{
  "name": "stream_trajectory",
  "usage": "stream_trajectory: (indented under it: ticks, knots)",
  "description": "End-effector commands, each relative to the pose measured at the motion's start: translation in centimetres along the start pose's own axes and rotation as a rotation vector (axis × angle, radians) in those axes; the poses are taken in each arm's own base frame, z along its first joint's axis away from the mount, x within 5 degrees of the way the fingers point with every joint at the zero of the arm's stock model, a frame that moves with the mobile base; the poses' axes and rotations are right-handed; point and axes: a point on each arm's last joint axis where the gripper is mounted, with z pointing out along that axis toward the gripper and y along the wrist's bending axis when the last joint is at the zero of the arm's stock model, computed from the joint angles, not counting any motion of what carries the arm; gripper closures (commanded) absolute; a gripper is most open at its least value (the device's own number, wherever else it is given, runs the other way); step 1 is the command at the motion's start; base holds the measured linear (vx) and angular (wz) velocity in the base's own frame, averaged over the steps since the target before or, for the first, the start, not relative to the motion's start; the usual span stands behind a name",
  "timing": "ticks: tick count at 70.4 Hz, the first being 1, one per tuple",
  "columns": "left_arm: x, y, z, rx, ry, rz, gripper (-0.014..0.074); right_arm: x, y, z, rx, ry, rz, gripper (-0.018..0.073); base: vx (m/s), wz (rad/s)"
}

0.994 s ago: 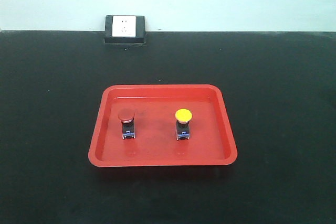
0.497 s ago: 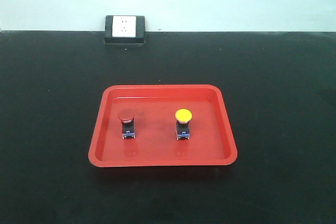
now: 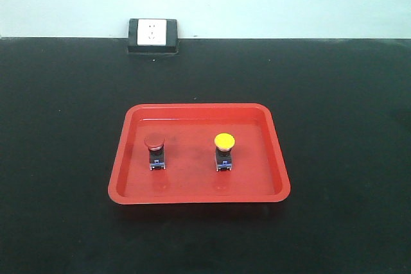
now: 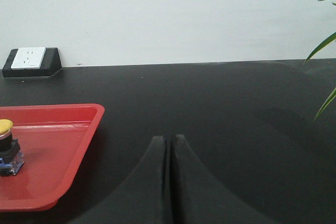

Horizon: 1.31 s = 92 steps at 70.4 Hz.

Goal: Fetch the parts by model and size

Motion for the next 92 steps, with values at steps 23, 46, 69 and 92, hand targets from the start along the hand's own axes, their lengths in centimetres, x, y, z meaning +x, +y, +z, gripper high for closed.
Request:
stream_trajectory:
  ticks: [23, 46, 69, 92]
  knots:
    - [-0.94, -0.04, -0.13, 0.004, -0.092, -0.014, 0.0603, -0.52, 0.05, -0.09, -0.003, -0.086, -0.016, 0.0561, 0.0, 0.0]
    - [-0.94, -0.04, -0.13, 0.004, -0.092, -0.014, 0.0603, -0.52, 0.05, -0.09, -0.003, -0.086, -0.016, 0.0561, 0.0, 0.0]
    - [-0.94, -0.04, -0.13, 0.004, -0.092, -0.014, 0.0603, -0.52, 0.05, -0.09, -0.003, -0.086, -0.016, 0.0561, 0.0, 0.0]
    - [-0.94, -0.04, -0.13, 0.004, -0.092, -0.014, 0.0603, -0.52, 0.05, -0.09, -0.003, -0.086, -0.016, 0.0561, 0.0, 0.0]
